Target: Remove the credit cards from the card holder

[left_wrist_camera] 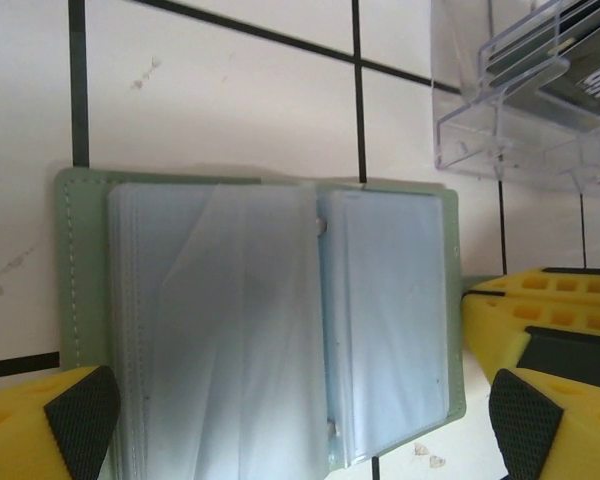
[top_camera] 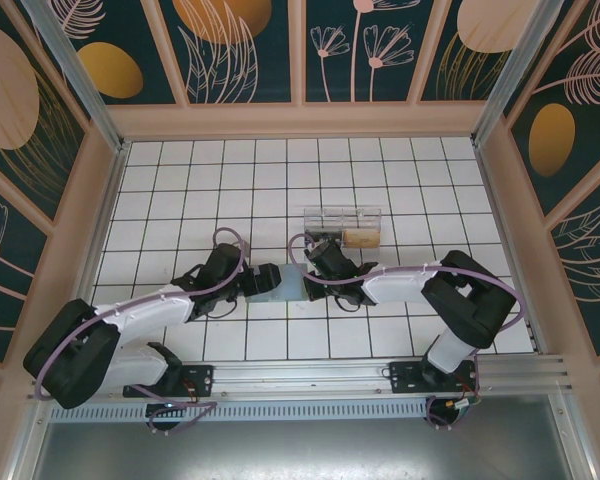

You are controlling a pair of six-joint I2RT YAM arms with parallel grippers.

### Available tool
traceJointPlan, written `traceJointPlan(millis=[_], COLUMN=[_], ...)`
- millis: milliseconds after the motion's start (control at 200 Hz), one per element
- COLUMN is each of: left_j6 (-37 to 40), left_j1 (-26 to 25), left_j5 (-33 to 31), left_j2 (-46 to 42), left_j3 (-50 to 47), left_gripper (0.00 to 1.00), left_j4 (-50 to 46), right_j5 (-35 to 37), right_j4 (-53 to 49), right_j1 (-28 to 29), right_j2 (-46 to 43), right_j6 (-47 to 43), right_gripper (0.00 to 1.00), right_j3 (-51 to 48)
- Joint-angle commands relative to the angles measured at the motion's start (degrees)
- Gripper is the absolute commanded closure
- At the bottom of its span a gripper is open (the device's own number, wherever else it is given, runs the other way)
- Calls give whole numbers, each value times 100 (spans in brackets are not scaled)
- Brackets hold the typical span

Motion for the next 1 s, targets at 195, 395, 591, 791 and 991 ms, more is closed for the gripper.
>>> traceJointPlan(millis=[195, 395, 591, 791, 991], left_j6=[-31, -85, -145, -136, -148], left_j1=[17, 25, 18, 20, 19], left_j5=[301, 736, 1195, 1322, 1194], left_j2=[318, 321, 212, 422, 373], left_j3=[-38, -166, -199, -162, -174], left_gripper=[4, 4, 1, 1, 2], left_j4=[303, 788, 1330, 1456, 1331], right_j5=[-69, -75, -89, -80, -28], right_j4=[-298, -275, -249, -258, -290], right_j1=[99, 99, 104, 104, 101], right_j2=[106, 144, 199, 198, 146], right_j6=[81, 82, 95, 91, 103], right_gripper=[90, 90, 90, 90, 90], right_j3=[28, 26, 20, 11, -7])
